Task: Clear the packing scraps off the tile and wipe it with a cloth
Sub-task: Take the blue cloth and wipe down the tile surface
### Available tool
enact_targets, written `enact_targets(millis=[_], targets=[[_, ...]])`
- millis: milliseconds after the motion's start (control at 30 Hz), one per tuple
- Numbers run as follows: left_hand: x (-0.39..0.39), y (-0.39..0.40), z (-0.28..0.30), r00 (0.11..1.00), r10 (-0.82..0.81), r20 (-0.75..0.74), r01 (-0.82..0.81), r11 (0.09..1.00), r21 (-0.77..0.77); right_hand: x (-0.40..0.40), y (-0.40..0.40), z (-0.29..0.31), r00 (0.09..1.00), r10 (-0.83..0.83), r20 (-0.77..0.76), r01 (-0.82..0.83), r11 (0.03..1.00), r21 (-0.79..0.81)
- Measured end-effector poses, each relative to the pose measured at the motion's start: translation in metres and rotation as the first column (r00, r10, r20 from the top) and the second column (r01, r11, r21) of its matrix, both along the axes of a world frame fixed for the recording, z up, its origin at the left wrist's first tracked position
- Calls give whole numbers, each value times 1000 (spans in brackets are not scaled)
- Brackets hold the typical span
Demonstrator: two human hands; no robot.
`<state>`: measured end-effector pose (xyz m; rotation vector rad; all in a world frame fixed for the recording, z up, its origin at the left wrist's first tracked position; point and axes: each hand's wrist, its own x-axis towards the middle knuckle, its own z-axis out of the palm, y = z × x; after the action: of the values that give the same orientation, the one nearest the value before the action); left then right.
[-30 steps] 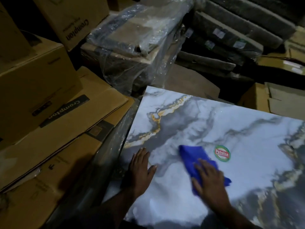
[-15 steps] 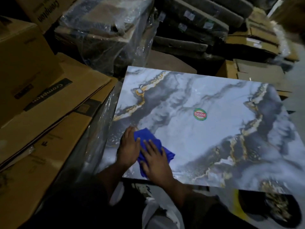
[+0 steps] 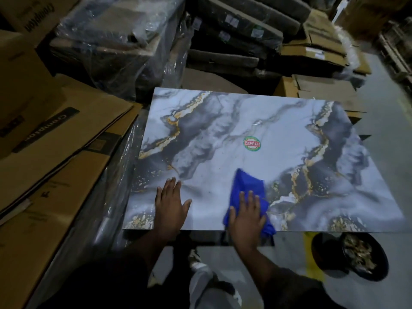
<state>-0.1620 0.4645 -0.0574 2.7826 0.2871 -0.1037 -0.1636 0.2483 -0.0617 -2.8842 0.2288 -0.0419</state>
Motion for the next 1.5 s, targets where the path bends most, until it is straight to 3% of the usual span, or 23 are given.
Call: enact_targets(millis=[133,267,433,533,833,967,1100,1333,1433,1500], targets=[[4,1,1,998,34,45,-32,999,-25,-8,42,5,864,504,17,-498,859,-120],[11,1,0,989,79,124,-76,997,-28,27,26,6,757,652,41,-639,752,-162],[18,2,-13,993,31,117,-41,995,89,68,-10,-6,891,445,93,-425,888,-176],[32,-2,-18,994,-13,107,-5,987,162,87,-7,-7,953,302,21,-293,937,-189],[150,-33,-28,997,-73,-24,76,952,298,167,4,-17,989,137,-52,-143,979,-144],[196,-38,-28,999,-28,20,20,947,321,226,10,-19,996,85,-10,-85,988,-129],[226,-34,-28,999,-3,47,-10,963,270,296,20,-20,995,101,-13,-102,988,-119],[227,-29,-37,968,-19,250,-34,978,207,425,56,-16,992,120,-37,-122,990,-67],[230,-30,-37,973,-11,230,-37,979,202,466,71,-14,962,269,-46,-271,961,-50],[229,-30,-37,974,-9,228,-39,978,206,483,75,-11,883,460,-89,-466,882,-64]])
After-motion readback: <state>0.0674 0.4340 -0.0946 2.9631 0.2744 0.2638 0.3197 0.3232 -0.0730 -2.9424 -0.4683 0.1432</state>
